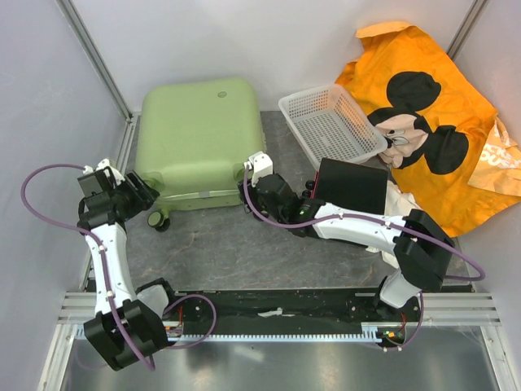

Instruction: Open, take out, and arrange the luggage

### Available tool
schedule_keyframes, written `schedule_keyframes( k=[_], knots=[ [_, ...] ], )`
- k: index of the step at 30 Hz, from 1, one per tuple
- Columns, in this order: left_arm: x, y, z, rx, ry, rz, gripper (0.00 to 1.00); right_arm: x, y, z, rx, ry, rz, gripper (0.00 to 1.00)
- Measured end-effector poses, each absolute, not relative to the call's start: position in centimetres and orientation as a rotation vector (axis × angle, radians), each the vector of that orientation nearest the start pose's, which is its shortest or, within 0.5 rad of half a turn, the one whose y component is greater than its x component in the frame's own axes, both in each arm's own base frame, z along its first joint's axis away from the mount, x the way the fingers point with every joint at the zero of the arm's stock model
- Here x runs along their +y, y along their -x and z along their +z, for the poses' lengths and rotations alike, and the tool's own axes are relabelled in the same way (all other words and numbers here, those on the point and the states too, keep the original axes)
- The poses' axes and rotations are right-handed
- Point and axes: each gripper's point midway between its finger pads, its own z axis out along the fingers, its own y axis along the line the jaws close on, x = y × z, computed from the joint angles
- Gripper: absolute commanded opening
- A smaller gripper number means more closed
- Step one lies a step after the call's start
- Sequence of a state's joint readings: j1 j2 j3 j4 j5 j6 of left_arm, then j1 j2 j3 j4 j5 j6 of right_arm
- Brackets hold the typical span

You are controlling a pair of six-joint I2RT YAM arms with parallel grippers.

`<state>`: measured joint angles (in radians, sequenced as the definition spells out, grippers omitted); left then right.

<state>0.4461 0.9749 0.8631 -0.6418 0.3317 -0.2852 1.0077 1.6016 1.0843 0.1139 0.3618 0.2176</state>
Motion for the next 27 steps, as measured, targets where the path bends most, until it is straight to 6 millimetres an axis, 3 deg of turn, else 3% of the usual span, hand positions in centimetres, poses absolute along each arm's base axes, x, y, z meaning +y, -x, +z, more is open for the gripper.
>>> schedule_keyframes(
  k=[1,3,4,5,10,14,16,20,23,27],
  knots=[
    [5.7,-27.0,17.4,2.188,0.668,-0.282,0.69,37.7,-29.8,17.6,1.905,0.527,0.460,0.00],
    [6.2,-27.0,17.6,2.173,0.679,-0.243,0.79,38.2,-29.5,17.7,1.917,0.509,0.475,0.00],
    [6.5,-26.9,17.7,2.167,0.684,-0.224,0.93,38.4,-29.4,17.7,1.922,0.503,0.482,0.00],
    [6.8,-27.1,17.9,2.153,0.688,-0.204,0.98,38.6,-29.2,17.7,1.928,0.495,0.490,0.00],
    [9.6,-27.5,22.1,1.995,0.702,-0.003,0.99,39.0,-29.0,17.7,1.945,0.458,0.517,0.00],
    [10.0,-28.5,27.2,1.855,0.640,0.129,0.99,39.2,-28.8,17.6,1.963,0.445,0.524,0.00],
    [8.6,-29.2,29.7,1.802,0.564,0.144,0.99,39.4,-28.7,17.6,1.969,0.442,0.529,0.00],
    [3.9,-30.3,32.1,1.768,0.391,0.019,0.99,40.1,-28.4,17.5,1.985,0.446,0.534,0.00],
    [0.3,-30.9,31.9,1.785,0.263,-0.126,0.99,41.1,-28.0,17.5,2.003,0.459,0.539,0.00],
    [-3.0,-31.3,29.4,1.850,0.143,-0.289,0.99,43.2,-27.3,17.5,2.016,0.490,0.553,0.03]
  ],
)
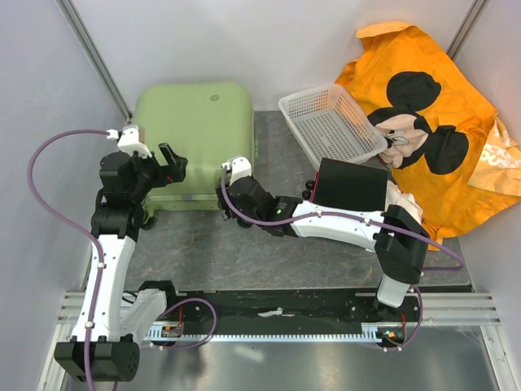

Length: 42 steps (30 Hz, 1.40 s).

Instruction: Open, take out, and arrange the luggage

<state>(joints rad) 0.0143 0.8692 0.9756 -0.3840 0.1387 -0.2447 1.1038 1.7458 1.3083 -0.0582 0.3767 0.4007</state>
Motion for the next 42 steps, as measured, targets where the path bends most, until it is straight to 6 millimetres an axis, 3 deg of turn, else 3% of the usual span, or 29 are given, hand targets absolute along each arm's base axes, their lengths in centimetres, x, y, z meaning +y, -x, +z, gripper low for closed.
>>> schedule_keyframes(
  k=[2,3,5,6,9,12,15,18,20,23,29,32,35,38,39,42],
  knots=[
    [-4.5,-31.3,27.9,1.894,0.095,-0.372,0.99,44.2,-27.0,17.5,2.013,0.507,0.569,0.14],
    [-5.3,-31.2,27.2,1.914,0.074,-0.422,0.99,44.6,-26.7,17.6,2.011,0.519,0.578,0.34],
    [-6.4,-30.9,26.3,1.936,0.042,-0.495,0.99,44.9,-26.4,17.6,2.007,0.542,0.592,0.55],
    [-6.9,-30.7,26.0,1.947,0.030,-0.527,0.99,44.9,-26.3,17.6,2.004,0.553,0.591,0.70],
    [-8.6,-30.2,26.0,1.943,-0.021,-0.636,0.99,44.1,-25.5,17.8,1.970,0.636,0.579,0.90],
    [-10.7,-29.4,25.7,1.951,-0.082,-0.759,0.99,42.7,-21.9,20.3,1.886,0.748,0.635,0.97],
    [-12.9,-28.2,24.7,1.985,-0.138,-0.877,0.99,39.9,-19.1,25.9,1.746,0.752,0.729,0.98],
    [-13.9,-27.4,23.8,2.014,-0.157,-0.942,0.99,35.9,-20.5,30.9,1.640,0.619,0.760,0.94],
    [-14.4,-27.1,23.3,2.027,-0.159,-0.967,0.99,33.8,-22.2,31.8,1.623,0.545,0.731,0.93],
    [-15.3,-26.5,22.7,2.047,-0.164,-1.004,0.99,32.6,-24.0,30.1,1.662,0.504,0.672,0.92],
    [-18.0,-25.0,21.0,2.099,-0.211,-1.083,0.99,33.2,-23.7,21.1,1.845,0.621,0.588,0.91],
    [-18.9,-25.0,20.2,2.131,-0.214,-1.089,0.99,33.0,-23.0,19.4,1.877,0.646,0.596,0.91],
    [-19.5,-25.3,19.1,2.170,-0.200,-1.086,0.98,33.4,-22.7,19.1,1.866,0.645,0.636,0.90],
    [-20.0,-25.6,19.3,2.160,-0.193,-1.092,0.86,33.8,-22.3,18.5,1.846,0.644,0.675,0.89],
    [-20.2,-25.8,19.3,2.156,-0.191,-1.098,0.73,33.9,-22.1,18.1,1.839,0.642,0.686,0.88],
    [-20.3,-26.2,19.0,2.170,-0.154,-1.103,0.53,33.9,-21.7,16.7,1.825,0.635,0.707,0.84]
  ],
)
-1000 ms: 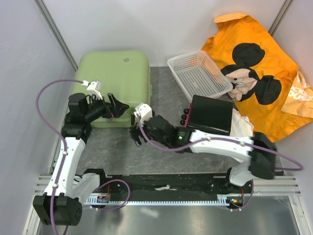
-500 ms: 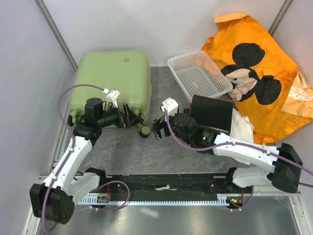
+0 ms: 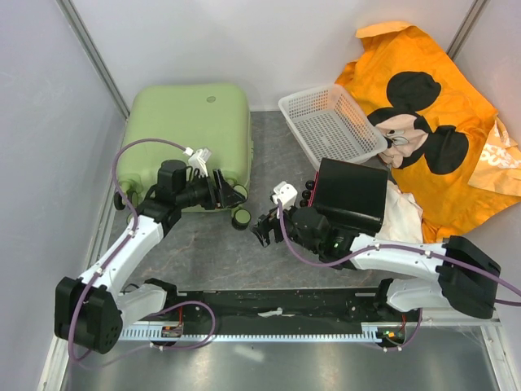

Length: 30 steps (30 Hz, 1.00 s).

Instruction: Open, take out, and arrange the luggage

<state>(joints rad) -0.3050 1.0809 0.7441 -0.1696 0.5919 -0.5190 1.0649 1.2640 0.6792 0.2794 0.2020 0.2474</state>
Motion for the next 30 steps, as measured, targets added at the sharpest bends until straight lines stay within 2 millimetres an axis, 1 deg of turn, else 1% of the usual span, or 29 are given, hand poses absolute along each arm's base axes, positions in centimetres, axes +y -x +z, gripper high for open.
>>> schedule_keyframes(
  k=[2,3,4,5,6,7,9,13,14,17,23,28,30],
  knots=[
    [-20.4,-26.6,18.7,2.184,-0.116,-1.113,0.42,34.2,-21.6,15.9,1.809,0.617,0.722,0.79],
    [-20.4,-26.6,18.7,2.190,-0.089,-1.126,0.28,34.3,-21.8,15.4,1.798,0.602,0.725,0.77],
    [-20.6,-26.6,18.7,2.198,-0.061,-1.149,0.22,34.5,-21.9,14.9,1.789,0.587,0.727,0.76],
    [-20.7,-26.6,18.7,2.211,-0.026,-1.174,0.10,34.5,-22.0,14.5,1.783,0.574,0.725,0.72],
    [-20.7,-26.6,18.8,2.220,0.006,-1.197,0.05,34.6,-22.2,14.2,1.770,0.557,0.724,0.71],
    [-20.8,-26.7,18.9,2.210,-0.001,-1.198,0.01,34.8,-22.4,14.0,1.756,0.538,0.725,0.69],
    [-20.9,-26.9,19.1,2.200,-0.003,-1.198,0.02,35.2,-22.8,13.8,1.726,0.495,0.731,0.66],
    [-21.0,-27.2,19.3,2.193,-0.005,-1.200,0.02,36.2,-23.9,14.1,1.651,0.405,0.746,0.62],
    [-21.0,-27.2,19.3,2.192,-0.004,-1.201,0.02,36.4,-24.2,14.0,1.635,0.387,0.748,0.59],
    [-21.1,-27.4,19.4,2.193,-0.002,-1.202,0.02,36.9,-25.0,13.5,1.611,0.342,0.739,0.55],
    [-21.3,-27.8,19.7,2.204,-0.002,-1.210,0.02,38.6,-26.6,13.3,1.564,0.274,0.741,0.51],
    [-21.5,-28.3,19.9,2.192,-0.003,-1.222,0.01,40.3,-27.6,13.6,1.530,0.256,0.756,0.48],
    [-21.5,-28.3,20.0,2.189,-0.001,-1.228,0.02,40.9,-27.8,13.4,1.525,0.254,0.758,0.47]
  ],
)
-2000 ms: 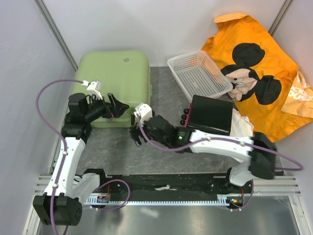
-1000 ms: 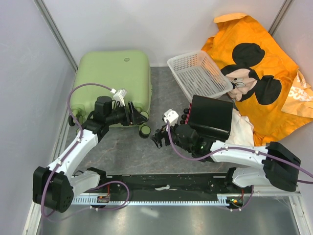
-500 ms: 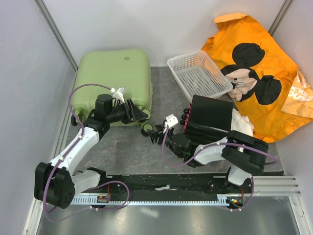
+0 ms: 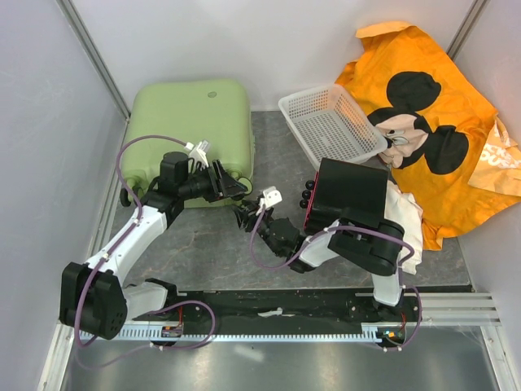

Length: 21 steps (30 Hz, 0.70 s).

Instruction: Open, take out, and arrange the luggage

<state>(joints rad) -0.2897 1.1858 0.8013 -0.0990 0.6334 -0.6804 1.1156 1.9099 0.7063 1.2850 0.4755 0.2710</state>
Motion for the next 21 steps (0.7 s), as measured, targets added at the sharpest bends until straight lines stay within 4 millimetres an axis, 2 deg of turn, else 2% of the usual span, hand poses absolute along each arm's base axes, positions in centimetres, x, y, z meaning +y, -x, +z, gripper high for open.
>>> schedule_keyframes(
  k=[12,21],
  knots=[
    [-21.5,-28.3,20.0,2.167,-0.002,-1.243,0.02,42.8,-29.7,11.4,1.524,0.265,0.684,0.43],
    [-21.5,-28.2,20.1,2.147,-0.001,-1.262,0.02,42.9,-31.0,10.0,1.521,0.277,0.594,0.38]
  ],
)
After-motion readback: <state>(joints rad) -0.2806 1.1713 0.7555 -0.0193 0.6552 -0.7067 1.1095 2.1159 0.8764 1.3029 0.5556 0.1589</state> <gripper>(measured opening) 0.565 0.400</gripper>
